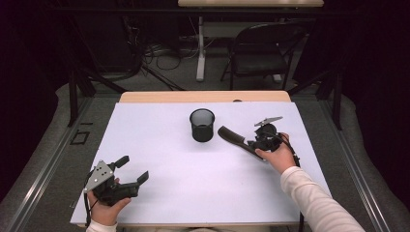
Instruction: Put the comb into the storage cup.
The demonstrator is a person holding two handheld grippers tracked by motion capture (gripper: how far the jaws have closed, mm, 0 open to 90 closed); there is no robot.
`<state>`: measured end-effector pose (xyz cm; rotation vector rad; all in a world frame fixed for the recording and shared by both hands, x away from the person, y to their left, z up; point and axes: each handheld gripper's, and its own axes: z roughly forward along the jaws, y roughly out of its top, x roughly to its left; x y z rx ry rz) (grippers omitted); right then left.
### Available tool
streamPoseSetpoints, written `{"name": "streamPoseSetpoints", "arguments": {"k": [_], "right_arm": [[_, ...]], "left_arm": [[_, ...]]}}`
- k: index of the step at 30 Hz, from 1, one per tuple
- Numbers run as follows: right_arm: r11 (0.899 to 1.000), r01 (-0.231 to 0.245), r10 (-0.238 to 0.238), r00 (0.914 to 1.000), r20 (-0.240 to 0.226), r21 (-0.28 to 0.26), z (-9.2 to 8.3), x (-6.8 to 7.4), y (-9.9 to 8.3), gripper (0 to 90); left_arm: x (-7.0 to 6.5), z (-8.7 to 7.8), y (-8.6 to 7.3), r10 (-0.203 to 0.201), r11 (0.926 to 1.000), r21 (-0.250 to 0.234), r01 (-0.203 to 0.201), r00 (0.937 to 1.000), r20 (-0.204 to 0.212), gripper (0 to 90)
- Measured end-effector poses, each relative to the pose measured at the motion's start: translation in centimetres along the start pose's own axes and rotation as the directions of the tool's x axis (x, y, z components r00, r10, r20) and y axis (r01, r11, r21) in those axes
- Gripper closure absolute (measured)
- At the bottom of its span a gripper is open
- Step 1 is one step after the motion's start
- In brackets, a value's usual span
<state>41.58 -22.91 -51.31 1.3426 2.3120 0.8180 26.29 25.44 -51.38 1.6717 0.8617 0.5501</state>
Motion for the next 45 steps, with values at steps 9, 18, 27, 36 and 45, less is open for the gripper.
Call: {"name": "streamPoseSetpoints", "arguments": {"k": [9, 18, 27, 36, 45], "right_arm": [[0.998, 0.055, -0.055, 0.9984, -0.008, -0.017, -0.9, 0.4, 1.2, 48.9], [0.992, 0.117, -0.116, 0.9932, -0.006, 0.053, -1.1, 0.7, 2.6, 38.8], [0.984, 0.158, -0.158, 0.9874, -0.001, 0.081, -0.6, 0.5, 3.2, 34.3], [0.978, 0.174, -0.172, 0.9848, -0.025, 0.113, 0.2, 1.0, 3.8, 23.6], [0.961, 0.231, -0.229, 0.9729, -0.031, 0.152, 1.0, 1.8, 4.5, 23.3]], "left_arm": [[0.0, 0.0, 0.0, 0.000, 1.0000, -0.001, 0.000, 1.0000, 0.003, 7.8], [0.0, 0.0, 0.0, 0.000, 1.0000, -0.001, 0.000, 1.0000, 0.006, 7.9], [0.0, 0.0, 0.0, 0.000, 1.0000, 0.000, 0.000, 1.0000, 0.003, 7.8], [0.0, 0.0, 0.0, 0.001, 1.0000, 0.001, -0.001, 1.0000, 0.004, 7.8], [0.0, 0.0, 0.0, -0.001, 1.0000, 0.000, 0.001, 1.0000, 0.007, 7.9]]}}
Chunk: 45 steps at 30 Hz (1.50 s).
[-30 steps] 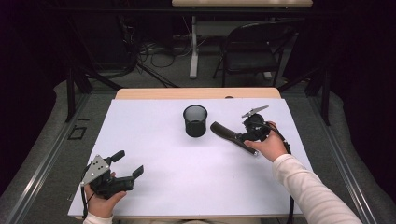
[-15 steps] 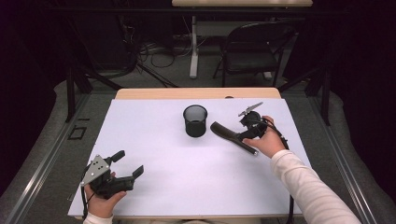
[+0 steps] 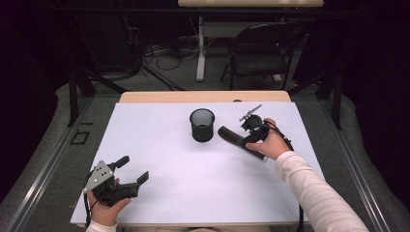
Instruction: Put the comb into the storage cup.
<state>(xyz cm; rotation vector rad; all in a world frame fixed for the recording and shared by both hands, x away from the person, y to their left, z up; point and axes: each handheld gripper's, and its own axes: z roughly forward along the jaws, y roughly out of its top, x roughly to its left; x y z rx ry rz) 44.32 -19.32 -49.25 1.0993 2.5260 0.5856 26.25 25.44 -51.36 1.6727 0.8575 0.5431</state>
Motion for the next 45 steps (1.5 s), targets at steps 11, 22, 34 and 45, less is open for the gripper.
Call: {"name": "streamPoseSetpoints", "arguments": {"k": [11, 22, 34, 45], "right_arm": [[1.000, 0.019, -0.019, 0.9998, 0.001, 0.013, 0.1, 0.1, 0.5, 23.2], [0.998, 0.052, -0.052, 0.9986, -0.001, 0.034, 0.6, 0.2, 0.7, 33.9], [0.992, 0.092, -0.091, 0.9957, -0.019, 0.087, 1.1, 0.2, 0.6, 41.7], [0.983, 0.110, -0.102, 0.9931, -0.058, 0.144, 1.4, 0.1, 0.8, 50.5]], "left_arm": [[0.0, 0.0, 0.0, 0.004, 1.0000, 0.002, -0.004, 1.0000, -0.001, 8.1], [0.0, 0.0, 0.0, 0.004, 1.0000, 0.003, -0.004, 1.0000, 0.000, 8.2], [0.0, 0.0, 0.0, 0.005, 1.0000, 0.003, -0.005, 1.0000, -0.001, 8.2], [0.0, 0.0, 0.0, 0.008, 1.0000, 0.004, -0.008, 1.0000, 0.001, 8.2]]}}
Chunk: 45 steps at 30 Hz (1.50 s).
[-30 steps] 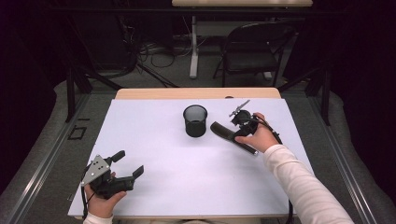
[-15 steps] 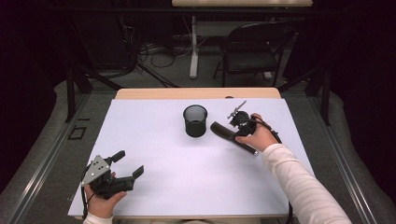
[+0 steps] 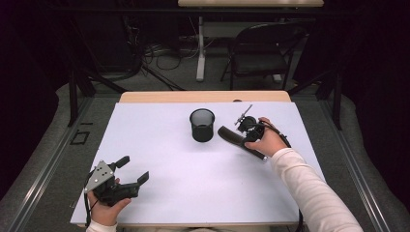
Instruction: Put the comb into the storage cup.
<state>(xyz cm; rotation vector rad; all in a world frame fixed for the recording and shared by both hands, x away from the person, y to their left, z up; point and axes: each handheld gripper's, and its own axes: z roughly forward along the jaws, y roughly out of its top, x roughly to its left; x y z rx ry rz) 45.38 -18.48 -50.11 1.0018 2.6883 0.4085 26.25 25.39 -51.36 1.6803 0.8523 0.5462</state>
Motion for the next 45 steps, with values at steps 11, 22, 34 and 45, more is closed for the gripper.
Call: {"name": "streamPoseSetpoints", "arguments": {"k": [11, 22, 34, 45], "right_arm": [[0.999, 0.012, -0.012, 0.9999, -0.003, 0.043, 0.4, -0.2, -0.1, 53.2], [0.997, 0.030, -0.029, 0.9994, -0.017, 0.065, 0.9, 0.0, 0.0, 56.3], [0.996, 0.026, -0.025, 0.9994, -0.023, 0.087, 1.6, 0.1, 0.2, 59.8], [0.993, 0.037, -0.034, 0.9990, -0.029, 0.109, 2.0, -0.1, 0.1, 62.4]], "left_arm": [[0.0, 0.0, 0.0, -0.001, 1.0000, 0.000, 0.001, 1.0000, 0.000, 8.2], [0.0, 0.0, 0.0, -0.001, 1.0000, 0.003, 0.001, 1.0000, 0.000, 8.2], [0.0, 0.0, 0.0, 0.001, 1.0000, 0.004, -0.001, 1.0000, 0.001, 8.2], [0.0, 0.1, 0.0, 0.000, 1.0000, 0.005, 0.000, 1.0000, 0.002, 8.2]]}}
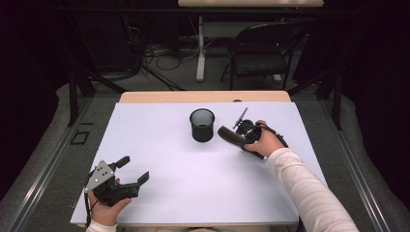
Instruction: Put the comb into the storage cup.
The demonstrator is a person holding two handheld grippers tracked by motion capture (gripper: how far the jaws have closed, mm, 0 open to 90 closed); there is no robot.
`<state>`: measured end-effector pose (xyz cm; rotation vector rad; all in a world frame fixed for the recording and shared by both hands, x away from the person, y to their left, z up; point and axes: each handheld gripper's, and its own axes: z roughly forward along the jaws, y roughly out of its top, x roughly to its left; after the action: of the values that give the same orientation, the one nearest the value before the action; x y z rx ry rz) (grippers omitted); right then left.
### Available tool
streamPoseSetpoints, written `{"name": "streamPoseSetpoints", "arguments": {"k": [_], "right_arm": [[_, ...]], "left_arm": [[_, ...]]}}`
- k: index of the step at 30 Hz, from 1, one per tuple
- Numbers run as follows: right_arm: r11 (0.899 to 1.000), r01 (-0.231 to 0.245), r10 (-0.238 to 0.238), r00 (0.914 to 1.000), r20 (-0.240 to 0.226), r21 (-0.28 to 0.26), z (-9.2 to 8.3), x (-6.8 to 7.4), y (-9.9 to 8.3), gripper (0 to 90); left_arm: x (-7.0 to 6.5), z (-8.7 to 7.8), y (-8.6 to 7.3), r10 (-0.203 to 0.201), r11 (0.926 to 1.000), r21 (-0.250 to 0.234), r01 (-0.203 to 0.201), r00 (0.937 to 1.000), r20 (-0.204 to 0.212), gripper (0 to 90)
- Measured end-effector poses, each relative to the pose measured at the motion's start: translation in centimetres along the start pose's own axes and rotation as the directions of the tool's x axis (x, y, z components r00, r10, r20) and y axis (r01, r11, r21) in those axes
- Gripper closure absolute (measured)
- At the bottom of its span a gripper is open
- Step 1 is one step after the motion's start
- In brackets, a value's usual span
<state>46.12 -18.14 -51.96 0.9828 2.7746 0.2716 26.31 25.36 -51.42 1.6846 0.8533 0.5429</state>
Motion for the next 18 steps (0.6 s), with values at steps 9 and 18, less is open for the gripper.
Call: {"name": "streamPoseSetpoints", "arguments": {"k": [9, 18], "right_arm": [[1.000, -0.003, 0.003, 1.0000, -0.006, 0.024, 0.34, 0.06, -0.13, 66.3], [0.999, 0.005, -0.005, 0.9999, -0.011, 0.040, 0.57, -0.05, -0.23, 70.4]], "left_arm": [[0.02, -0.02, 0.00, -0.001, 1.0000, 0.000, 0.001, 1.0000, 0.000, 8.2], [0.01, -0.01, -0.01, 0.000, 1.0000, -0.001, 0.000, 1.0000, 0.000, 8.2]]}}
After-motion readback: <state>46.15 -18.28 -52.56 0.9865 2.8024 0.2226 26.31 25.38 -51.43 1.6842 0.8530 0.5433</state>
